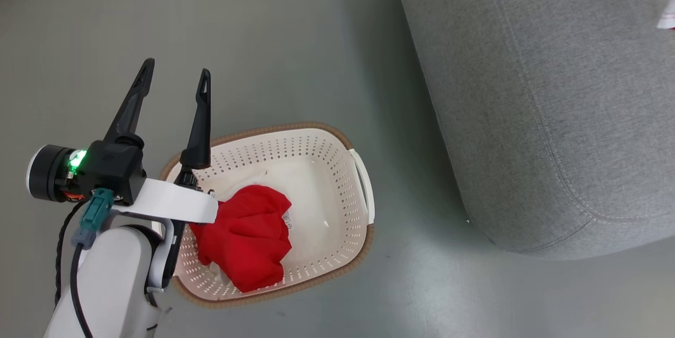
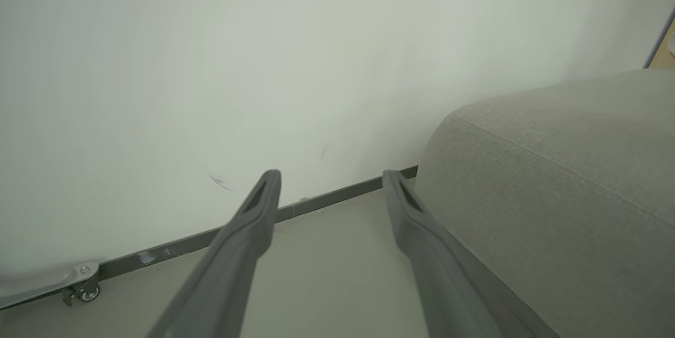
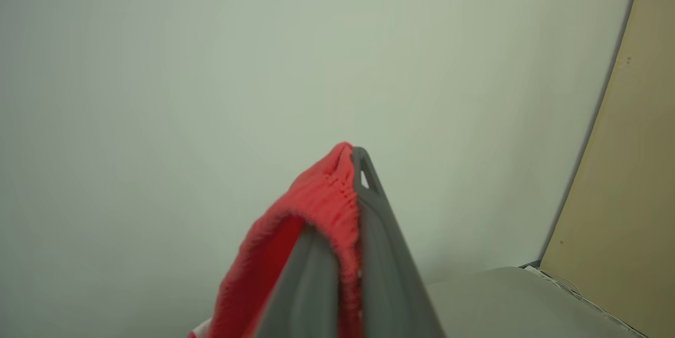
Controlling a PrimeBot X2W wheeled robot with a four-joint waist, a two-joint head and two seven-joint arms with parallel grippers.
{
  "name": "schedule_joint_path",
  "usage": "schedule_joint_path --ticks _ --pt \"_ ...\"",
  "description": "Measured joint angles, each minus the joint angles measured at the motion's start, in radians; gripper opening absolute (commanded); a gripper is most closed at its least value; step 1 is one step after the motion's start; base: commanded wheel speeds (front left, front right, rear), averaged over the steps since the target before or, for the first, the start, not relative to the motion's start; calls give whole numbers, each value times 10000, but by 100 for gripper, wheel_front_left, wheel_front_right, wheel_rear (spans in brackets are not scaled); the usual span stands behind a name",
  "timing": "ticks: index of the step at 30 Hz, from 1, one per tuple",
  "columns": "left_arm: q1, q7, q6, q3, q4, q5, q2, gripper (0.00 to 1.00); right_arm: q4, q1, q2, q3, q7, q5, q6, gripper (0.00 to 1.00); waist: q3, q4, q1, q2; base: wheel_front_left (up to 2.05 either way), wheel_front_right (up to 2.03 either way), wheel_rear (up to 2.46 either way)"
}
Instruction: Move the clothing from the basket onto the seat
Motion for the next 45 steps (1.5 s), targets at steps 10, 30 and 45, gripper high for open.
schedule_joint_path --ticks 10,30,45 --pt "-400 33 -8 -165 -119 109 -4 100 1691 755 780 -207 -662 -224 0 0 593 267 0 0 0 0 0" --pt "-913 117 -100 -382 -63 215 -59 100 3430 2050 1578 -81 -1839 -332 0 0 1244 640 0 0 0 0 0" --pt "-951 -59 -102 -326 341 192 -180 100 3927 2664 2366 487 -2416 -111 0 100 955 457 0 0 0 0 0"
